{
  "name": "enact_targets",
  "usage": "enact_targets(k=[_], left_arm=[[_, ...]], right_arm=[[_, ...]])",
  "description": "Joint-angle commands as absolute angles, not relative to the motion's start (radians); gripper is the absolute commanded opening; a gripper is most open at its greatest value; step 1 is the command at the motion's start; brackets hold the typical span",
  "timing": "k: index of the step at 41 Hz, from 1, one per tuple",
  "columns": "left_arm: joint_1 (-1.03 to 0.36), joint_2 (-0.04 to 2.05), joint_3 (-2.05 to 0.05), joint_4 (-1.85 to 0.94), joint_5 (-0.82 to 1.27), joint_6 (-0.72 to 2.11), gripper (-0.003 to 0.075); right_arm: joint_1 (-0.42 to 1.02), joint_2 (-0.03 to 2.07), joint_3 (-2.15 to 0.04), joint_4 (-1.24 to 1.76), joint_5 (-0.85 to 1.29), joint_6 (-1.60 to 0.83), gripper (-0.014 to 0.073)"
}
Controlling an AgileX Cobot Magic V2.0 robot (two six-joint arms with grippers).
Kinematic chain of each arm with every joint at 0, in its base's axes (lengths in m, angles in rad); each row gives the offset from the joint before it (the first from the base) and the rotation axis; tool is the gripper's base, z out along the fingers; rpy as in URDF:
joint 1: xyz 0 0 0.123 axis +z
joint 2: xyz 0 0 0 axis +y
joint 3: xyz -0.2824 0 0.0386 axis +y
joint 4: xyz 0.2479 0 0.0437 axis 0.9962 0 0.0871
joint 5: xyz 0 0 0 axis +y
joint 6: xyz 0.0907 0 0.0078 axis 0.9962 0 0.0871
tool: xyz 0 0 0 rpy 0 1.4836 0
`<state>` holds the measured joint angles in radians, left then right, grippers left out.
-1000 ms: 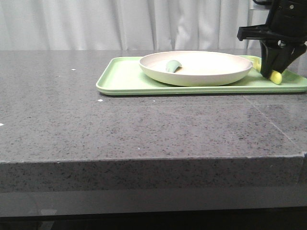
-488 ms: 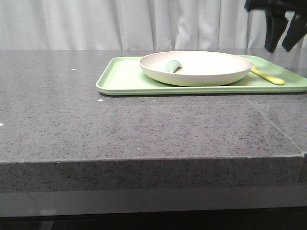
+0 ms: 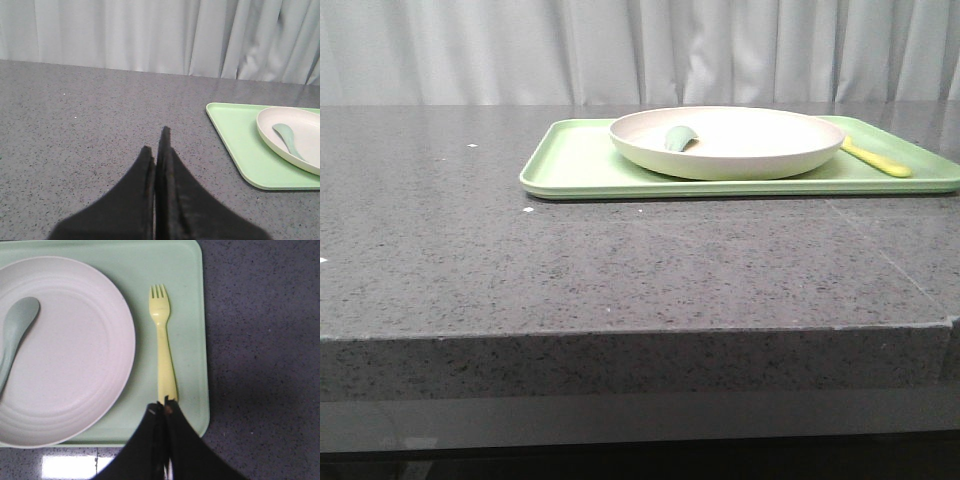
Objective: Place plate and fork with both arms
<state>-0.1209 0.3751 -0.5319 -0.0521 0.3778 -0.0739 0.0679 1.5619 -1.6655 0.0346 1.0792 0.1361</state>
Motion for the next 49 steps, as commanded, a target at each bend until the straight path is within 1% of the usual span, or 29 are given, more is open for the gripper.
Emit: enact_targets(k=[1,7,21,28,34,40,44,49], left_arm=[[-0.116,0.381,-0.560,-0.053,0.295,-0.074,-0.0018],[-0.116,0.381,-0.560,-0.053,0.295,-0.074,-0.0018],[-0.116,0.381,-0.560,-0.053,0.295,-0.074,-0.0018],[-0.116,0.381,-0.560,-0.053,0.297,-0.074,-0.0018],[-0.116,0.381,-0.560,-0.053,0.297,-0.074,-0.0018],[-0.116,0.381,-0.560,-0.053,0.297,-0.074,-0.0018],[-0.116,0.381,-0.560,-0.053,0.297,-0.074,-0.0018],[-0.116,0.381,-0.560,-0.053,0.297,-0.074,-0.0018]], right_arm=[[0.064,1.427,-1.611,0.023,0.991,0.122,-0.0116],[0.064,1.261,-1.423,0.023,0.899,0.115,-0.0116],[0.064,0.834,-0.904,0.023,0.621,0.034,-0.0116],[0.064,0.605,-0.696,0.023,0.499,0.034,-0.0116],[0.064,0.429,-0.562,0.019,0.422,0.034,-0.0116],[0.064,0.283,-0.471,0.019,0.407,0.034,-0.0116],[0.064,0.224,-0.454,0.019,0.398,0.034,-0.0116],[0.064,0.199,-0.454,0.019,0.402,0.034,-0.0116]])
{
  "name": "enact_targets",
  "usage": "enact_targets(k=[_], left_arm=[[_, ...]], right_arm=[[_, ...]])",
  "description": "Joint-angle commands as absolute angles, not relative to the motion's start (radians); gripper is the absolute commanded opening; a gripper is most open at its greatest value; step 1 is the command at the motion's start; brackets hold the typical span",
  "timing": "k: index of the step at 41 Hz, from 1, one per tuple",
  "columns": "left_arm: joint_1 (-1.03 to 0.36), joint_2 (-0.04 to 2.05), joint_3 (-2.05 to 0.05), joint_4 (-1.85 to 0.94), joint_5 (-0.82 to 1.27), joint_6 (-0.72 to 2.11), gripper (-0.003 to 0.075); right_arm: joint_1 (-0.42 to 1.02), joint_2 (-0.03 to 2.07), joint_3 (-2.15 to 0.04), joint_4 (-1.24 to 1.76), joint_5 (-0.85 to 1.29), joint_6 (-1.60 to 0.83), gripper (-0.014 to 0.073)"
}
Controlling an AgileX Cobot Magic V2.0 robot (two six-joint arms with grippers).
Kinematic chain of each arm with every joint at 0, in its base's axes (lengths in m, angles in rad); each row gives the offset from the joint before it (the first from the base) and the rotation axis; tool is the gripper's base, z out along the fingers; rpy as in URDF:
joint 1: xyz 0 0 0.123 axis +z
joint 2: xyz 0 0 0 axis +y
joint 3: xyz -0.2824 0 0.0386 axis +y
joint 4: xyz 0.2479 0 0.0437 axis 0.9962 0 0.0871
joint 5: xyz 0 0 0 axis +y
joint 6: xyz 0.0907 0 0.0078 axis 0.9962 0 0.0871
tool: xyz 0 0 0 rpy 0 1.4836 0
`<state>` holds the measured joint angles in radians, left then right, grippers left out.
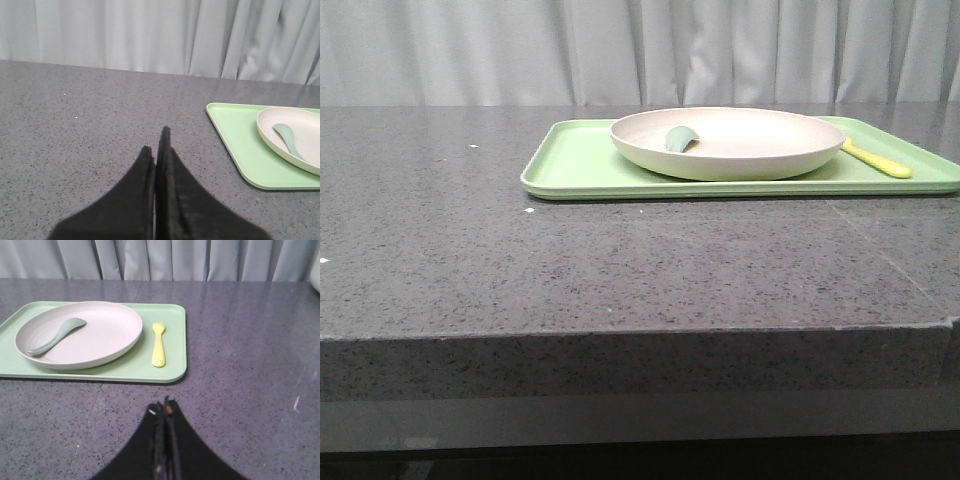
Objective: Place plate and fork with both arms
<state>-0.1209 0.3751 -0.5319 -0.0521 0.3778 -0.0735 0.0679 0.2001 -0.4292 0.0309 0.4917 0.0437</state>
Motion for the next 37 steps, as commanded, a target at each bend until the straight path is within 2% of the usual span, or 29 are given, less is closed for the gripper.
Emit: enact_targets(k=[1,37], left_arm=[[-0.116,0.381,-0.560,-0.053,0.297,-0.074,-0.0018],[-0.116,0.381,-0.560,-0.117,0.322,-0.074,-0.0018]], right_arm=[[0.064,0.199,-0.454,0.019,0.402,0.034,-0.0116],[0.064,0.199,-0.454,0.019,0.401,0.034,-0.0116]])
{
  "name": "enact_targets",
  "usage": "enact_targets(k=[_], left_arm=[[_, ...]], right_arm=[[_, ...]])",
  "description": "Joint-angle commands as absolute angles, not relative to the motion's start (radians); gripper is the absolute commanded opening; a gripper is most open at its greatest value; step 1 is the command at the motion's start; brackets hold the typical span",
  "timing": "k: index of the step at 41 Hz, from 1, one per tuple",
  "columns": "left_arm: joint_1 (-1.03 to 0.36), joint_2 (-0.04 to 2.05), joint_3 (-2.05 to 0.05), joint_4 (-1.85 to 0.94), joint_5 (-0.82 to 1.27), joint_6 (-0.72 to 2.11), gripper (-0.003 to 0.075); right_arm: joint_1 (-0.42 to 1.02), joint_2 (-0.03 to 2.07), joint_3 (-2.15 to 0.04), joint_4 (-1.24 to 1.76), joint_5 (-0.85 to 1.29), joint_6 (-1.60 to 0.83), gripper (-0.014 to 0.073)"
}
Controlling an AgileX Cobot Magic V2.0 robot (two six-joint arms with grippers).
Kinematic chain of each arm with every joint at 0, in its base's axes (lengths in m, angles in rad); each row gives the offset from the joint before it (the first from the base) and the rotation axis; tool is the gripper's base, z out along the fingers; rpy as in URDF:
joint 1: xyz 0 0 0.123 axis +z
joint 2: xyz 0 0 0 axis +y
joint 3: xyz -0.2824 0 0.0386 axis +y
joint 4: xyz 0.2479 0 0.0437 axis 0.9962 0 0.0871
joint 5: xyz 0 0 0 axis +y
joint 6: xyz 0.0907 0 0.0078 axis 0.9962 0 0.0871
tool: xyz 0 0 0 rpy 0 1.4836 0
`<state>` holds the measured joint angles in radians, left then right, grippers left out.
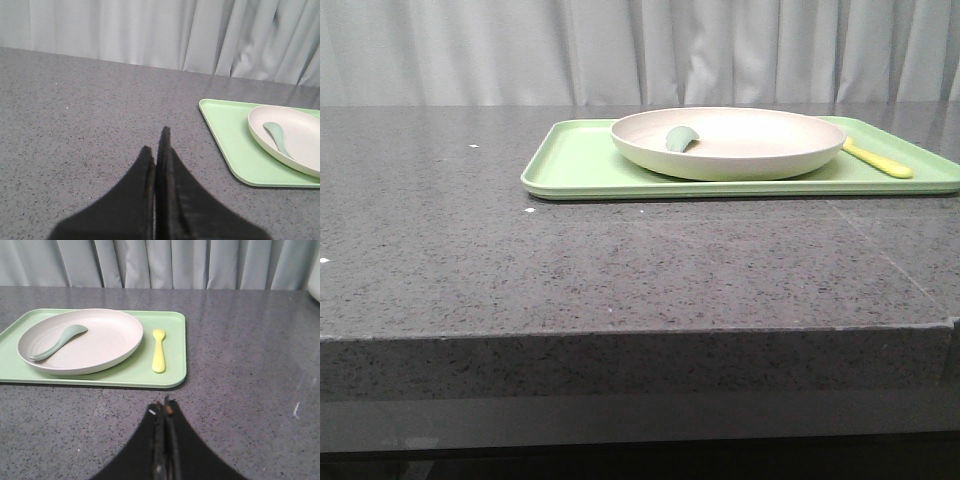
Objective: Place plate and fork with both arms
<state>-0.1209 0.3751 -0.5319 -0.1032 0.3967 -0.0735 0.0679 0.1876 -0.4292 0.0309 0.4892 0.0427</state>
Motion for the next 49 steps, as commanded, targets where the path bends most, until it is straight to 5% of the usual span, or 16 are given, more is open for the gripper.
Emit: enact_targets(k=[1,25,49], left_arm=[[-0.116,0.381,-0.560,-0.117,0.322,-0.074,-0.0018],[-0.112,0.365,-0.535,-0.037,0.303,-0.070,-0.0018],[0.023,0.015,-0.212,-0.034,0.209,0.000,-0.0018]], right_arm=[[0.064,0.199,-0.454,0.019,0.401,0.034,-0.0116],[0.064,0.199,-0.454,0.019,0.401,0.034,-0.0116],[0.064,0.199,-0.454,0.019,0.401,0.034,-0.0116]])
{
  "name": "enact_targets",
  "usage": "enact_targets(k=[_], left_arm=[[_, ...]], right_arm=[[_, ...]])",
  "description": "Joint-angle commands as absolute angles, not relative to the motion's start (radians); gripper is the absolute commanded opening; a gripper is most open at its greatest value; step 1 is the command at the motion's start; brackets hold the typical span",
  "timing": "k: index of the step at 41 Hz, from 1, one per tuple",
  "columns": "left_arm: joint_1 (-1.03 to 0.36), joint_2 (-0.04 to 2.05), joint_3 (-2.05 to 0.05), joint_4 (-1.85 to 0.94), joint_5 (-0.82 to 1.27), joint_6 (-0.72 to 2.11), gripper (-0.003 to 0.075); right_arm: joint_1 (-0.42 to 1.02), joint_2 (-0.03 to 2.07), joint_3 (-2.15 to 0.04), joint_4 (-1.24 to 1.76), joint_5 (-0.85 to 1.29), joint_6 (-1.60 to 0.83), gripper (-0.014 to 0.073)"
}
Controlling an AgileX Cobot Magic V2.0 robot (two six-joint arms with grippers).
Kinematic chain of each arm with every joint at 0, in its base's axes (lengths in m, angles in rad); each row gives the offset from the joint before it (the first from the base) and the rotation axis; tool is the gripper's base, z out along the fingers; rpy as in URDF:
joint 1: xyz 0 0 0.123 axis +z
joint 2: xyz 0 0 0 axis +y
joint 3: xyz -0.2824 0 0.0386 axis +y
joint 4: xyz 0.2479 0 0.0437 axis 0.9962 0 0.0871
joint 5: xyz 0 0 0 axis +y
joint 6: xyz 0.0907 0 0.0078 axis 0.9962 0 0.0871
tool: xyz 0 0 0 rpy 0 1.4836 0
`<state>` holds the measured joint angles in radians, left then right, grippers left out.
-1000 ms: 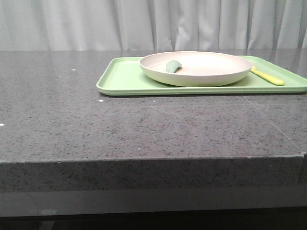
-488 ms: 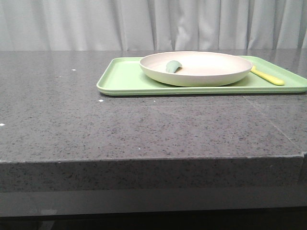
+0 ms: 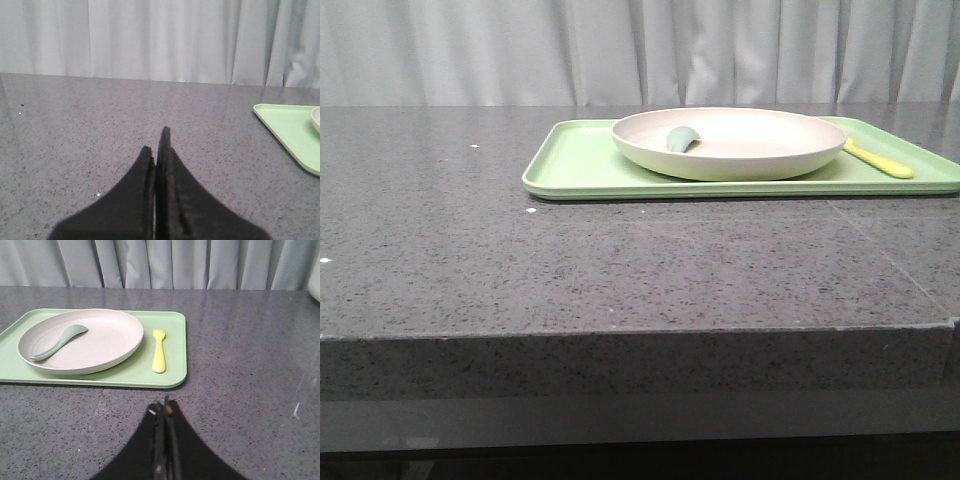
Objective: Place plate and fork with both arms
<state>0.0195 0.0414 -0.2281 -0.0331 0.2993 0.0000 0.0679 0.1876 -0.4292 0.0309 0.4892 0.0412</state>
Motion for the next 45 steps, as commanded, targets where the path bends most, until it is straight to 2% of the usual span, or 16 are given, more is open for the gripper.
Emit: enact_targets(k=[1,16,45], left_arm=[[0.023,0.006,-0.199,-0.034,0.208,0.000,-0.0018],[0.023,-0.028,0.011,-0.039,0.073,0.000,-0.0018],[0.023,-0.026,0.009,-0.039,0.078,0.000,-0.0018]], right_arm=[[0.064,0.199,-0.454,0.019,0.401,0.034,-0.0116],[0.064,0.199,-0.454,0.019,0.401,0.034,-0.0116],[0.064,0.199,-0.454,0.019,0.401,0.034,-0.0116]])
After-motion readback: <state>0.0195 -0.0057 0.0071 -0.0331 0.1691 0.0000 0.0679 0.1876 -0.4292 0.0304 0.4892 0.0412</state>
